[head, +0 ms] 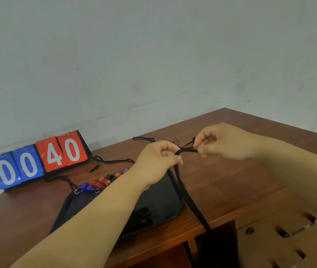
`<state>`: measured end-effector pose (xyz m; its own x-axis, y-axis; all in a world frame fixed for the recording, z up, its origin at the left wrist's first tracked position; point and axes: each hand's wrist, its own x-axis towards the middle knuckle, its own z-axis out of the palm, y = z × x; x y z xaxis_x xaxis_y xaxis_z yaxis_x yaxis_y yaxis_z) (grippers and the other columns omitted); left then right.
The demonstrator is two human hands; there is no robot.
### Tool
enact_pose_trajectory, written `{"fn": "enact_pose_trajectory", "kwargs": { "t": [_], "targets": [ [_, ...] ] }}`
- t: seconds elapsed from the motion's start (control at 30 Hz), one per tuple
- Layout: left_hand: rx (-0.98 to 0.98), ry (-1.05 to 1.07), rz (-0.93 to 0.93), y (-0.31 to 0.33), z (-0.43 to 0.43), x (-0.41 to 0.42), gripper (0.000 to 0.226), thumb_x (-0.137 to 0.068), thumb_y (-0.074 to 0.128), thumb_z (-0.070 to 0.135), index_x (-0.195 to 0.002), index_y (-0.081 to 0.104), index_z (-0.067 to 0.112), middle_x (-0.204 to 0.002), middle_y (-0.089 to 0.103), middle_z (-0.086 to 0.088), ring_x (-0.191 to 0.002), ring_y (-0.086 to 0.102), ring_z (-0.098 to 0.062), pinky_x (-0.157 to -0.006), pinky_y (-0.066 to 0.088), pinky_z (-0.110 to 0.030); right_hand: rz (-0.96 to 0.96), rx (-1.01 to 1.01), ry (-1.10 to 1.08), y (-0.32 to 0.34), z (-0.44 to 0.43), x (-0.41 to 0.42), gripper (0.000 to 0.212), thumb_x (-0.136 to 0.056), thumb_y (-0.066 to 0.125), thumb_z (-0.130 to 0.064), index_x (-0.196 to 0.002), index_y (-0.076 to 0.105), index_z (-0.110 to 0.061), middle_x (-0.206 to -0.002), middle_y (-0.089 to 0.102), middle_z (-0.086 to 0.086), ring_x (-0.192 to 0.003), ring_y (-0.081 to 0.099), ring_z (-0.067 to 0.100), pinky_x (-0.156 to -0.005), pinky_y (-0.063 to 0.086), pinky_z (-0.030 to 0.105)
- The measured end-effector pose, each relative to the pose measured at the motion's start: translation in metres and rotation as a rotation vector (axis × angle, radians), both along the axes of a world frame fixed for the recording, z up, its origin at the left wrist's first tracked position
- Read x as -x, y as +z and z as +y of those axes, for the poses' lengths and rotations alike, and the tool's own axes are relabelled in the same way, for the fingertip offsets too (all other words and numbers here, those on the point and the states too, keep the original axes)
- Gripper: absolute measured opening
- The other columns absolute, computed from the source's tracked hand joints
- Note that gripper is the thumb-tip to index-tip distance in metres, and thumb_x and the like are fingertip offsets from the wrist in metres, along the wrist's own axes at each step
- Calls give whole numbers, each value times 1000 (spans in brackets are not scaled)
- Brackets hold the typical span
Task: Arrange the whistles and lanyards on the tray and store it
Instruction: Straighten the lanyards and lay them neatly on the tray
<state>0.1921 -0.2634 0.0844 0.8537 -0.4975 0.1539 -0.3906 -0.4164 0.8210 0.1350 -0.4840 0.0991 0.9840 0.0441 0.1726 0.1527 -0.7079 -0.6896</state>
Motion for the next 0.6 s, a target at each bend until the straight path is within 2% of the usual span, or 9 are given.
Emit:
{"fn": "enact_pose_trajectory", "kwargs": {
  "t": [0.07,0.17,0.23,0.3,0.4,0.5,0.6],
  "targets": [
    [131,26,50,14,12,1,15,-88,73,6,-97,73,18,-85,80,-3,-85,75,-19,-87,56,-36,17,-182,20,4,11,1,12,-90,74,-15,-100,74,-22,-82,80,-3,-74,73,3,-65,49,13],
    [282,49,90,35,32,5,15,-92,68,0,-97,72,13,-85,79,-9,-80,71,-21,-79,57,-39,39,-393,52,10,33,5,12,-89,75,-6,-101,74,-8,-73,76,0,-60,69,2,-52,47,10],
    [335,59,80,46,45,7,15,-93,67,1,-97,72,14,-82,78,-7,-73,67,-16,-79,57,-43,96,-522,93,14,49,7,12,-90,73,-3,-102,72,-3,-68,73,0,-55,66,3,-49,47,11],
    [366,70,44,57,57,9,15,-92,69,2,-95,72,16,-79,77,-2,-63,61,-8,-73,53,-35,156,-638,144,18,65,9,9,-91,70,0,-100,70,-4,-64,68,1,-51,62,5,-46,46,13],
    [421,87,29,73,75,15,17,-92,69,5,-91,73,21,-79,75,1,-63,56,-7,-66,43,-27,201,-711,187,23,91,7,10,-91,70,-1,-98,70,-9,-66,68,2,-55,62,7,-50,49,15],
    [472,89,24,88,94,22,19,-92,69,6,-84,74,23,-77,75,2,-66,54,-9,-60,40,-25,197,-718,203,27,115,1,11,-90,73,-4,-99,72,-11,-78,68,7,-60,61,9,-60,55,19],
    [539,74,32,99,113,27,18,-92,69,5,-83,74,20,-76,73,1,-66,54,-10,-57,39,-24,194,-715,230,31,139,-4,6,-91,73,-7,-93,73,-12,-68,66,2,-59,59,8,-63,54,19]
  ]
}}
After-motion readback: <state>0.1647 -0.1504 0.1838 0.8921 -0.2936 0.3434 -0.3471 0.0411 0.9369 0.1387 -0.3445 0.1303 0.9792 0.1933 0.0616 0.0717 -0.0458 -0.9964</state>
